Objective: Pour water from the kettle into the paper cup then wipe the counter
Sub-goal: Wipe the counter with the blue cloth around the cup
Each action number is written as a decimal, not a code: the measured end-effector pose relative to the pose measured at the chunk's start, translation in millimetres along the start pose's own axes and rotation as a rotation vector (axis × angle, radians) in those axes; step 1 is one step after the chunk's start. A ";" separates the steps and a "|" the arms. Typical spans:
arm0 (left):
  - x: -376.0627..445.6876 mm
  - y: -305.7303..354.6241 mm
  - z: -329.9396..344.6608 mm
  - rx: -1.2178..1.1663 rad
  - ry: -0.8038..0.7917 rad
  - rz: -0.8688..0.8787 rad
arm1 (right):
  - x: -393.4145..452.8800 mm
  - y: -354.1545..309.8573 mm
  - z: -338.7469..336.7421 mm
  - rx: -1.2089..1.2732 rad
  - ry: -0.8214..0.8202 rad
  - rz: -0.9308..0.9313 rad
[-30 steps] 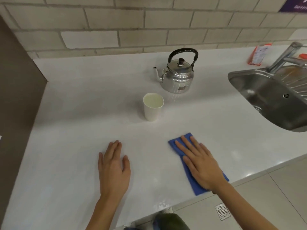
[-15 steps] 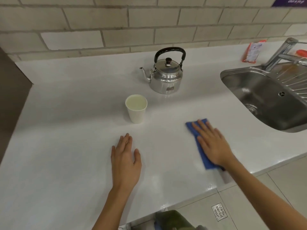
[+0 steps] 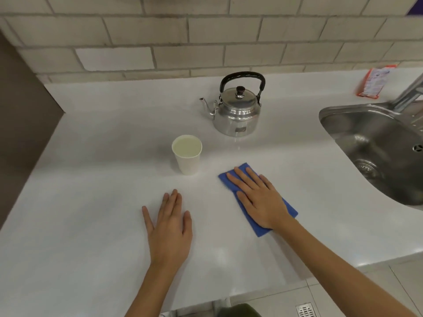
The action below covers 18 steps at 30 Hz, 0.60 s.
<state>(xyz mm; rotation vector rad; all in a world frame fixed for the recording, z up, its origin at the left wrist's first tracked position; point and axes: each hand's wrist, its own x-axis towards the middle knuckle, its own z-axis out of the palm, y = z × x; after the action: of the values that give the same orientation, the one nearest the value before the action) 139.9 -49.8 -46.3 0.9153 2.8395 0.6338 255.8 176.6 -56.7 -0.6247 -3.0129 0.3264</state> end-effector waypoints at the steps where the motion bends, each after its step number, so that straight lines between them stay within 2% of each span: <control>1: -1.0 -0.5 -0.5 0.006 0.001 -0.003 | 7.7 17.1 -4.5 -0.029 0.018 0.069; 3: -3.4 0.1 -0.7 0.011 -0.003 -0.013 | 37.3 33.7 -15.7 -0.056 0.020 0.256; 5: -4.9 2.5 0.1 0.010 -0.016 -0.029 | 61.1 21.8 -16.9 -0.068 0.023 0.309; 9: -4.1 1.3 -3.6 0.044 -0.023 -0.027 | 30.9 -19.4 5.8 -0.057 0.079 0.186; 12: -6.0 -4.8 -7.7 0.073 -0.044 -0.036 | -9.5 -67.4 21.7 -0.012 0.109 0.195; 16: -14.7 -1.6 -12.8 0.038 -0.031 -0.122 | -18.6 -141.3 35.7 0.115 0.037 0.046; 18: -22.3 6.1 -14.6 -0.004 0.019 -0.157 | -13.9 -141.8 22.5 0.364 -0.018 0.010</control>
<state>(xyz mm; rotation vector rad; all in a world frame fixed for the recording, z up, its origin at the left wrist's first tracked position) 158.4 -63.4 -31.4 0.6798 2.8887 0.6313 211.5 39.6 -48.3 -0.6034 -2.8539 0.8585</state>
